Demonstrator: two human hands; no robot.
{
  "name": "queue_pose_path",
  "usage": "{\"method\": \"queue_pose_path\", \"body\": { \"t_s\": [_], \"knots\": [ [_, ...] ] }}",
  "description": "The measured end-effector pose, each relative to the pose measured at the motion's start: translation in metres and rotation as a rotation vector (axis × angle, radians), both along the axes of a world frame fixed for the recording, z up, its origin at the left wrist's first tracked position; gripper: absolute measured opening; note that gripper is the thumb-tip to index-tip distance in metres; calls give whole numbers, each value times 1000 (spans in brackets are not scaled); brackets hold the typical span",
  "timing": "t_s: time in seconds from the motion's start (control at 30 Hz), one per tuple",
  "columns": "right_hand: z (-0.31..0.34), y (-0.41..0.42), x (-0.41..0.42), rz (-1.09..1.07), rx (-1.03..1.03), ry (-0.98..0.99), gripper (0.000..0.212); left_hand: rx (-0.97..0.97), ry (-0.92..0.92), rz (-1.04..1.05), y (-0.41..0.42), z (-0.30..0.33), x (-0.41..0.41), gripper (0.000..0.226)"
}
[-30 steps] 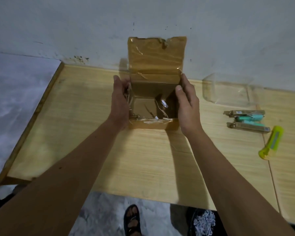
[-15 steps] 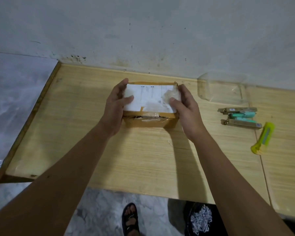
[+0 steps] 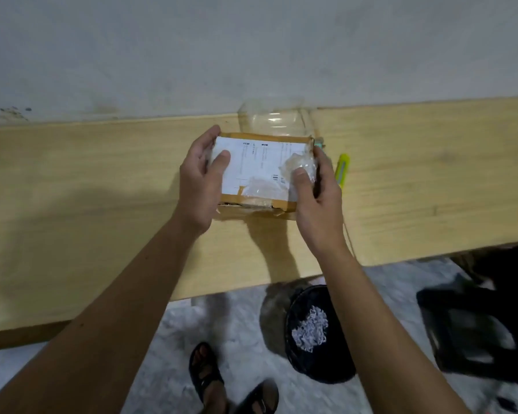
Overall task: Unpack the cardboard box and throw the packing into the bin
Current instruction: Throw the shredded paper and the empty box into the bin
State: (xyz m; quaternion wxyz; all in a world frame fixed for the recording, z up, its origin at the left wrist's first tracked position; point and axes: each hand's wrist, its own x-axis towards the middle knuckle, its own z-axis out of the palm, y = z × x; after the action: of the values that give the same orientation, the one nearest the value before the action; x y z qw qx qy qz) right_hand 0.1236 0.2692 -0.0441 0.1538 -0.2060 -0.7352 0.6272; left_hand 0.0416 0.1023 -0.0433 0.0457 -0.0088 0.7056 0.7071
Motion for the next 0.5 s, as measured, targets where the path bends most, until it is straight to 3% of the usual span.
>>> {"method": "queue_pose_path", "body": {
  "t_s": [0.27, 0.5],
  "knots": [
    [19, 115, 161, -381, 69, -78, 53, 111, -130, -337, 151, 5, 113, 37],
    [-15, 150, 280, -666, 84, -190, 38, 41, -247, -561, 214, -34, 213, 43]
  ]
}}
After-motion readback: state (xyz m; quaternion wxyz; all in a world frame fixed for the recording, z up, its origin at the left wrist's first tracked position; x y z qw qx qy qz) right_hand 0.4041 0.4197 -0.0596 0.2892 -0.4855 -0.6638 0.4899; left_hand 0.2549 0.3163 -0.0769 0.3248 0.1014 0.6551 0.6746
